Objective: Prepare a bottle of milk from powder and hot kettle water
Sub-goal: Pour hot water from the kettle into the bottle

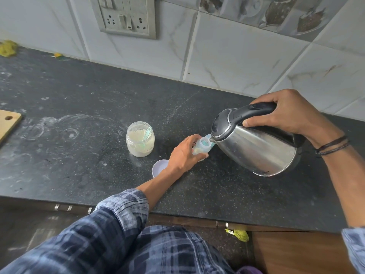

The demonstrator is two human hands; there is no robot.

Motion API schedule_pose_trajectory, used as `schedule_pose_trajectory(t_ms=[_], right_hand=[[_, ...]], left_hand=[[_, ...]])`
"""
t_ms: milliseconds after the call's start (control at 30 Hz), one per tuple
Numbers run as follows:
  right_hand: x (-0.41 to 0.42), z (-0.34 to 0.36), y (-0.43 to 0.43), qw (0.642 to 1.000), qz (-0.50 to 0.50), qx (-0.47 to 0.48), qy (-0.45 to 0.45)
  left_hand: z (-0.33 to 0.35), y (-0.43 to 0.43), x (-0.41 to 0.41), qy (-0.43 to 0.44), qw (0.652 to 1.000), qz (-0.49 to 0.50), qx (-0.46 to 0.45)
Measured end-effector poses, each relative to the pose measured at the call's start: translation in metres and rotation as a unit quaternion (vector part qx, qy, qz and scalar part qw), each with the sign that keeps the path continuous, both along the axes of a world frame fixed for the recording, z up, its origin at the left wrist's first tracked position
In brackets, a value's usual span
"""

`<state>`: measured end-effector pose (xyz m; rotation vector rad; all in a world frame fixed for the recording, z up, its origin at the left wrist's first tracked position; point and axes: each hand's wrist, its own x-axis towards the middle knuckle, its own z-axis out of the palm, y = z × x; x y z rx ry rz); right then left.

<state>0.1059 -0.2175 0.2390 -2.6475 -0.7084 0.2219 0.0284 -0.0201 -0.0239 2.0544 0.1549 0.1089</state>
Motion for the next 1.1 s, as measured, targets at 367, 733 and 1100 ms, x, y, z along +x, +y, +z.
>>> schedule_pose_trajectory(t_ms=[367, 733, 1100], right_hand=[[0.001, 0.006, 0.004, 1.000, 0.016, -0.003, -0.003], [0.001, 0.007, 0.002, 1.000, 0.015, -0.003, -0.001], [-0.003, 0.016, 0.000, 1.000, 0.009, -0.007, -0.002]], left_hand=[[0.000, 0.001, 0.000, 0.000, 1.000, -0.001, 0.001], [0.000, 0.001, 0.001, 0.000, 1.000, -0.004, 0.007], [-0.001, 0.001, 0.001, -0.002, 1.000, -0.003, 0.004]])
